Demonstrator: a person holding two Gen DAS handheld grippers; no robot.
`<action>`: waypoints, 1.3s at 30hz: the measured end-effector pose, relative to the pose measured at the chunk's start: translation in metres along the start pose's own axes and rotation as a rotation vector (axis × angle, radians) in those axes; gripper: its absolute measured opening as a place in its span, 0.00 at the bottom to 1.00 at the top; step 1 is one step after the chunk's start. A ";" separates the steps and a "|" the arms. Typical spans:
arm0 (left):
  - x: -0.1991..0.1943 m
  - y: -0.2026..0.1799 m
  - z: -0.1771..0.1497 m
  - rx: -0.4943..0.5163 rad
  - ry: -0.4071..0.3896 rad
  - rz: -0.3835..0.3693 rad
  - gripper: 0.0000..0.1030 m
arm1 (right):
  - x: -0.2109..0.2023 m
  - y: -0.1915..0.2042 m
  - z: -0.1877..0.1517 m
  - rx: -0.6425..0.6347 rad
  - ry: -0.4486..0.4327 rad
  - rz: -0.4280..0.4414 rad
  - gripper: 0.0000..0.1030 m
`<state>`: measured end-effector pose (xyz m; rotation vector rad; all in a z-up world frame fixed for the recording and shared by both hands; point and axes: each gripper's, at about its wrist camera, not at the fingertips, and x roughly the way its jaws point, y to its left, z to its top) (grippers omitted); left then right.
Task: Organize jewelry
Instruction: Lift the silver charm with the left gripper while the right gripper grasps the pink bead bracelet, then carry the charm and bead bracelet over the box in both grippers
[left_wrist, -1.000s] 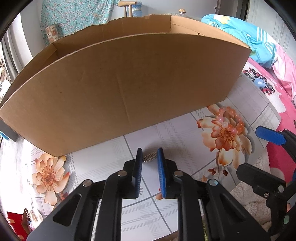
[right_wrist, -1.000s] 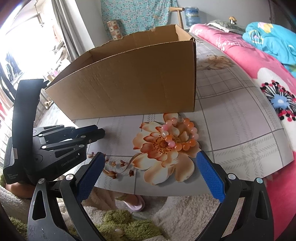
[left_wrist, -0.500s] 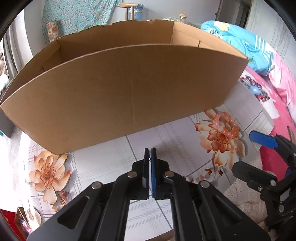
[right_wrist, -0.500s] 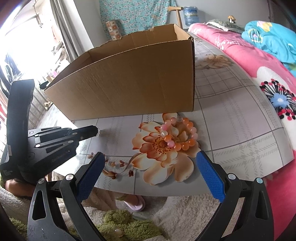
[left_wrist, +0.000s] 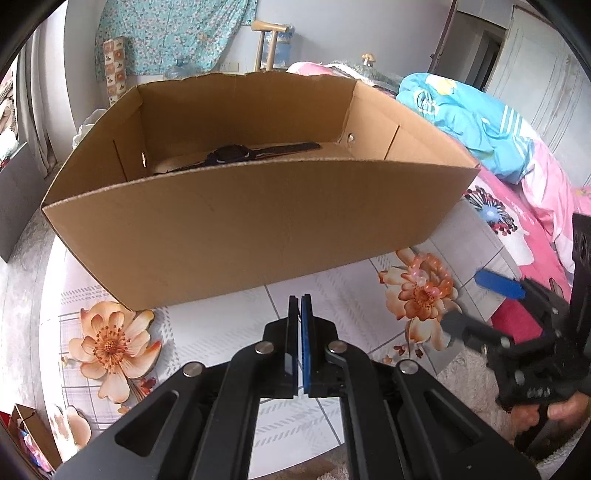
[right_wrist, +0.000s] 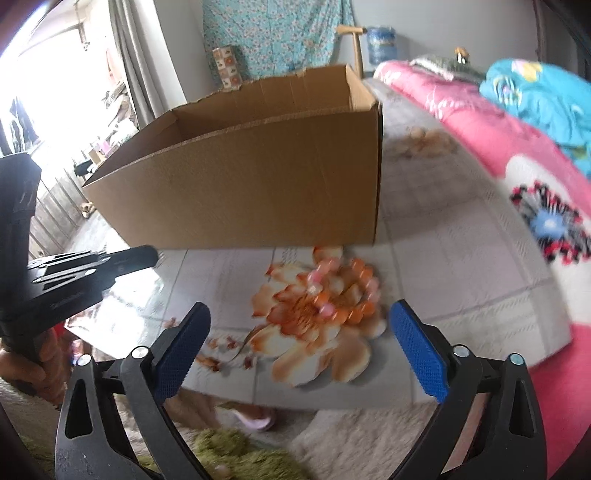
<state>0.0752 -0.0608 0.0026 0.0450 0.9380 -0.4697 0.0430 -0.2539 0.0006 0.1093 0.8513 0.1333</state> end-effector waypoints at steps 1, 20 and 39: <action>0.000 0.000 0.000 -0.001 -0.001 -0.005 0.01 | 0.002 0.000 0.003 -0.008 -0.001 -0.001 0.82; -0.040 -0.012 0.015 0.066 -0.118 -0.049 0.01 | 0.046 -0.004 0.030 -0.104 0.164 -0.055 0.07; -0.028 0.022 0.126 0.041 0.008 -0.225 0.01 | -0.055 -0.107 0.075 0.323 -0.128 0.177 0.07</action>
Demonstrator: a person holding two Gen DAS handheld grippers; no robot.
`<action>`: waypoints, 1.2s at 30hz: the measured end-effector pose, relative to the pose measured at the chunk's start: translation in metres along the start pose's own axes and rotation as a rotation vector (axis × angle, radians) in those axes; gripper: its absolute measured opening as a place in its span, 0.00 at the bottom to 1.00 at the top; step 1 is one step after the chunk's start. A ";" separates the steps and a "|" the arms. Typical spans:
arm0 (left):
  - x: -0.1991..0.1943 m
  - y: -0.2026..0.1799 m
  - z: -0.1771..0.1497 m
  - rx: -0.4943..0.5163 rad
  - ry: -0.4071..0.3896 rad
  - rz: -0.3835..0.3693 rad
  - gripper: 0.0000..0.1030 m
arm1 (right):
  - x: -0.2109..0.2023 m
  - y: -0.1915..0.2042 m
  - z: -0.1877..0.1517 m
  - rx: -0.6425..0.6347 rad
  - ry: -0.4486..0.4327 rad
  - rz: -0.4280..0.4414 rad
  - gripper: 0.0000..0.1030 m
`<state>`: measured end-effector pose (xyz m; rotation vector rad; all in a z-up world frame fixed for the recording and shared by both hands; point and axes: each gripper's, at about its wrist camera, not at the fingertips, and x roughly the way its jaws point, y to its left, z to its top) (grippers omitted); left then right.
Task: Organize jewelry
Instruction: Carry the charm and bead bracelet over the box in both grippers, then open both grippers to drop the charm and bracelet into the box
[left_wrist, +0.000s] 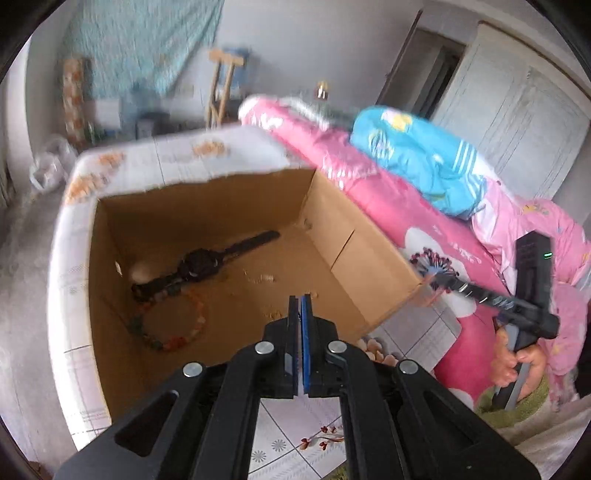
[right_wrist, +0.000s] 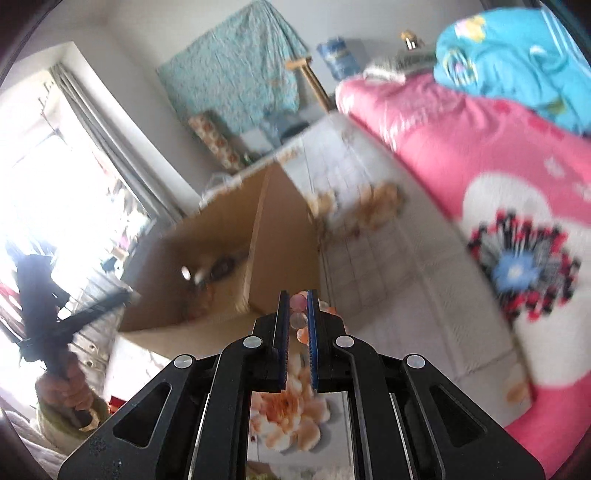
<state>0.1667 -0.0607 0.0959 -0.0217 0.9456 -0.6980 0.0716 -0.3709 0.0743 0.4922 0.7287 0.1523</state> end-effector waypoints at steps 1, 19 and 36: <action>0.010 0.006 0.006 -0.025 0.045 -0.011 0.01 | -0.004 0.003 0.006 -0.010 -0.017 0.004 0.07; 0.145 0.069 0.030 -0.264 0.637 0.006 0.02 | 0.104 0.074 0.092 -0.206 0.252 0.201 0.07; 0.097 0.064 0.044 -0.201 0.464 0.004 0.39 | 0.160 0.100 0.103 -0.396 0.423 0.039 0.07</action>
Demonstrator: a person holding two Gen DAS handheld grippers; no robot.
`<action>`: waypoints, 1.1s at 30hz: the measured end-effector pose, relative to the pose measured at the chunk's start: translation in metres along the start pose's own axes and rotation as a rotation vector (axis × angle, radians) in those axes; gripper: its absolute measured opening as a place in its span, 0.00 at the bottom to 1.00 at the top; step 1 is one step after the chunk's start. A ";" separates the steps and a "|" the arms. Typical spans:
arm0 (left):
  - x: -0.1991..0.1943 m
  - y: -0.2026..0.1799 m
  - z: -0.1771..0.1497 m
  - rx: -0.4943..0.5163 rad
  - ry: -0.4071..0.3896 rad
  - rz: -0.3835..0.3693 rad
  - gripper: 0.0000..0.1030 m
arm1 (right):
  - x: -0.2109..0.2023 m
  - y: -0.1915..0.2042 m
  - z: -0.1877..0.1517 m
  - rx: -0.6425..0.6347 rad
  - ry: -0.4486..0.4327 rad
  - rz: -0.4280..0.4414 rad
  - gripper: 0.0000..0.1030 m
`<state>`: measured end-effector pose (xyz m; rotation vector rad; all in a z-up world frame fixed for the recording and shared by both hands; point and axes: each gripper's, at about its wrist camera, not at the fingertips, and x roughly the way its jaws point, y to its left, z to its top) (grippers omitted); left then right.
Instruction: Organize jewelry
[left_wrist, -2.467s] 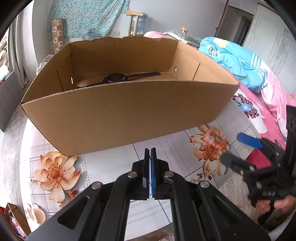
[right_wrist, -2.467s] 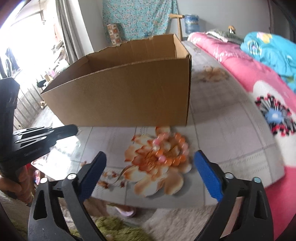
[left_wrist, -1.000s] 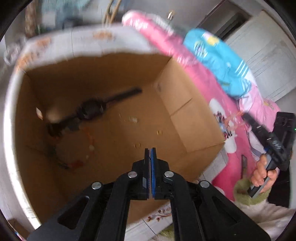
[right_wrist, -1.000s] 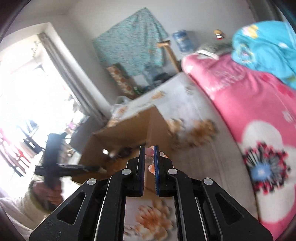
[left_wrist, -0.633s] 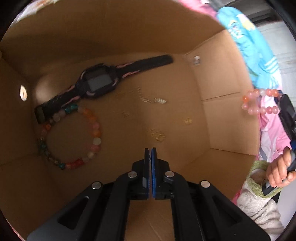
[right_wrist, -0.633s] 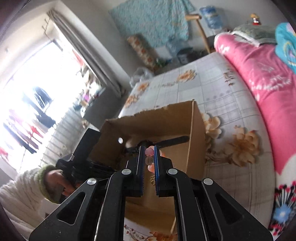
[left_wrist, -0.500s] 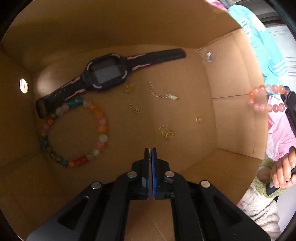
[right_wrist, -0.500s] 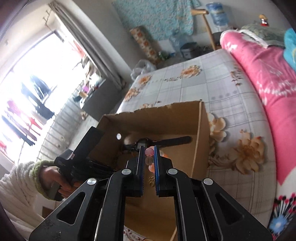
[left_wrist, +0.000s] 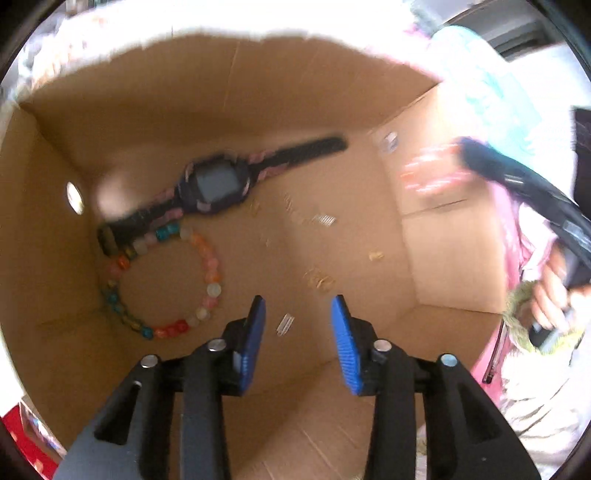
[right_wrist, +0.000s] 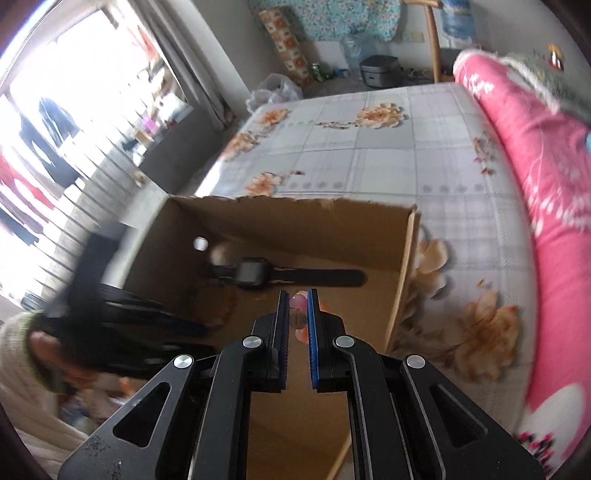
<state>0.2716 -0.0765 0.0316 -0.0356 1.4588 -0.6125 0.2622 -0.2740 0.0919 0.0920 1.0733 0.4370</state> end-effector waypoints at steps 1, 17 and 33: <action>-0.010 -0.003 -0.005 0.021 -0.041 0.003 0.43 | 0.003 0.002 0.003 -0.020 0.004 -0.029 0.07; -0.082 -0.017 -0.089 0.062 -0.544 0.062 0.75 | -0.057 0.025 -0.037 0.018 -0.195 -0.085 0.21; -0.111 -0.028 -0.149 -0.017 -0.734 0.206 0.95 | -0.082 0.064 -0.115 0.213 -0.348 0.027 0.49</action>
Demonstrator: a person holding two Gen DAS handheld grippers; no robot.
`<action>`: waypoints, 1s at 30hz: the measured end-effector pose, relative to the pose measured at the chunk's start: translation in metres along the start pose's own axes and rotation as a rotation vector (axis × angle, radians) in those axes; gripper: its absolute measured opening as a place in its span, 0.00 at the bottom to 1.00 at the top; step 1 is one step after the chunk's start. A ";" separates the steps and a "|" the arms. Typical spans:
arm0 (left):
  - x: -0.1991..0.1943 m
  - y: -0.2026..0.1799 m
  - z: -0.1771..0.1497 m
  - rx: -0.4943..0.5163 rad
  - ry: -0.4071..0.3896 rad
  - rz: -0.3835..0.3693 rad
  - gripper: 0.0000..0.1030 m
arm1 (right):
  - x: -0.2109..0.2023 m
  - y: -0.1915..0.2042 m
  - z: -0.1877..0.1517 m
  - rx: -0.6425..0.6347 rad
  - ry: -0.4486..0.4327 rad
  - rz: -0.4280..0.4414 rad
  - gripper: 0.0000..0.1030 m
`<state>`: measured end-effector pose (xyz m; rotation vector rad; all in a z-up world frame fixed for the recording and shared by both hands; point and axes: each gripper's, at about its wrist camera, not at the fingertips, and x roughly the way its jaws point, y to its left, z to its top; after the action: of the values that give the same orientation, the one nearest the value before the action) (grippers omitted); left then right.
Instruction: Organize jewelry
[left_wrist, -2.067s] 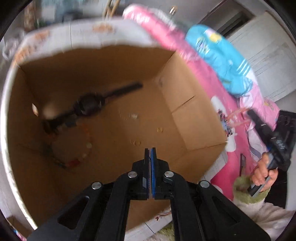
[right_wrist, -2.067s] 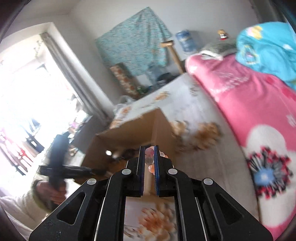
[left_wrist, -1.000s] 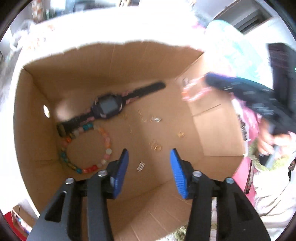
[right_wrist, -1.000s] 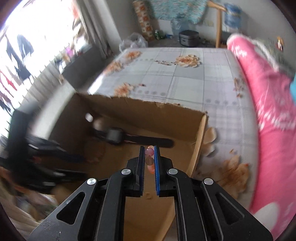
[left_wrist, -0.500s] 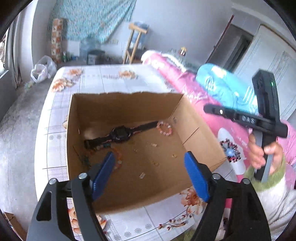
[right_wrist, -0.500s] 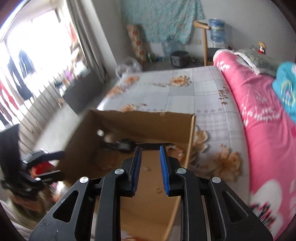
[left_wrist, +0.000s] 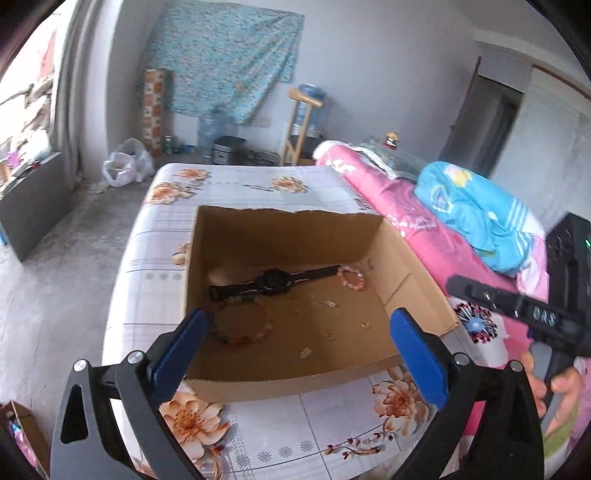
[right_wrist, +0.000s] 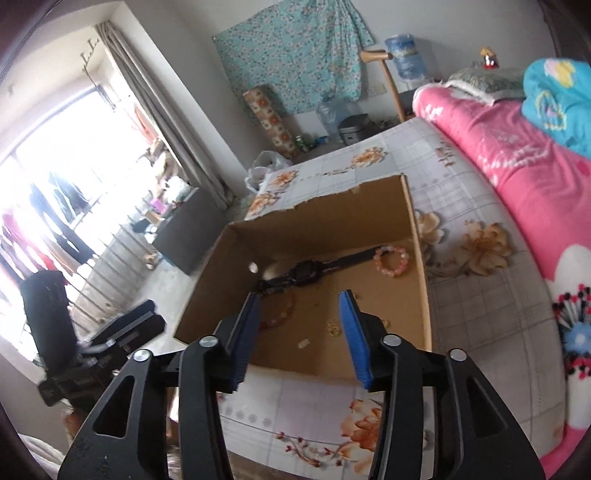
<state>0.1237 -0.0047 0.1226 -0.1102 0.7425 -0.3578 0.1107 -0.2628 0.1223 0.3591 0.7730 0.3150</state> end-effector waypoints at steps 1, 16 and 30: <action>-0.003 0.000 -0.002 -0.010 -0.010 0.021 0.95 | -0.002 0.003 -0.003 -0.011 -0.007 -0.017 0.52; -0.011 -0.016 -0.029 0.080 -0.051 0.375 0.95 | -0.030 0.032 -0.034 -0.175 -0.143 -0.229 0.92; -0.002 -0.022 -0.049 0.028 0.024 0.360 0.95 | -0.030 0.032 -0.064 -0.209 -0.168 -0.342 0.92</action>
<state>0.0828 -0.0227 0.0926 0.0550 0.7639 -0.0263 0.0391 -0.2335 0.1125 0.0522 0.6168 0.0418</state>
